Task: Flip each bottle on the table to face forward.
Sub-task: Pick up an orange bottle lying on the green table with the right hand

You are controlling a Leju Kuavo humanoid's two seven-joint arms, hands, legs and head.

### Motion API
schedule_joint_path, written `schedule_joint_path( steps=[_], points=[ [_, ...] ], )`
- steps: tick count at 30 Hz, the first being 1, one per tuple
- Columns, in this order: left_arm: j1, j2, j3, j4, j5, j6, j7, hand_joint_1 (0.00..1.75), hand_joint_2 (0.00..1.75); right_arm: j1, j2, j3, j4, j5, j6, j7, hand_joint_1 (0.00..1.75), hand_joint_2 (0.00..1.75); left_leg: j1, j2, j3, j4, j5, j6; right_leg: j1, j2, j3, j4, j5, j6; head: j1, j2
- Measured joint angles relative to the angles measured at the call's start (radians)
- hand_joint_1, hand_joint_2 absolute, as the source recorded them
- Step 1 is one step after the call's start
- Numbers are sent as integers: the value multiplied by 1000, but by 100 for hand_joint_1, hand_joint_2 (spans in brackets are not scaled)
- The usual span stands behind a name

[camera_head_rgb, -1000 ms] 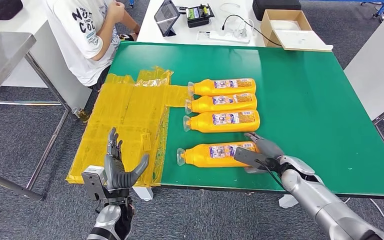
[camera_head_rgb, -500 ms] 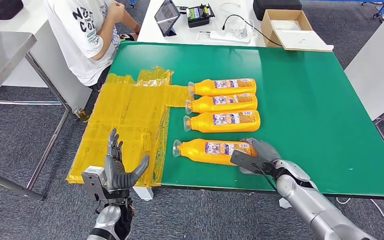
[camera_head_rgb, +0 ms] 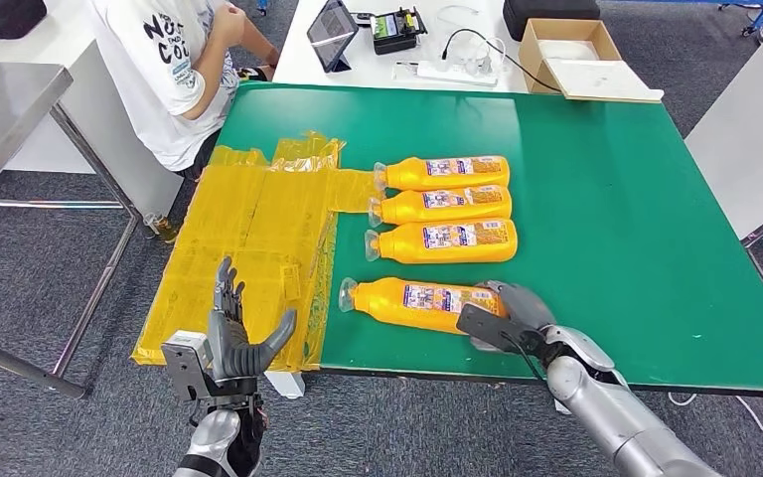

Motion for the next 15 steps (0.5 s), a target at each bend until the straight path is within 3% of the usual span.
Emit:
schedule_joint_path(
  steps=[6, 13, 15],
  points=[
    [9, 0, 0, -11, 8, 2, -2, 0, 175, 122, 45, -108, -132, -11, -119, -122, 175, 175, 0, -1, -2, 0, 0, 0, 0, 0, -2, 0, 0, 0, 0, 0],
    [15, 0, 0, -18, 14, 2, -3, 0, 175, 190, 82, -187, -238, -10, -131, -135, 175, 175, 0, -1, -3, 0, 0, 0, 0, -1, -2, 0, -1, 0, 0, 0],
    [15, 0, 0, -18, 16, 2, -5, 0, 175, 205, 92, -205, -261, -28, -150, -177, 175, 175, 0, -1, -3, 0, 0, 0, 0, -1, -2, 0, -1, 0, 0, 0]
  ],
)
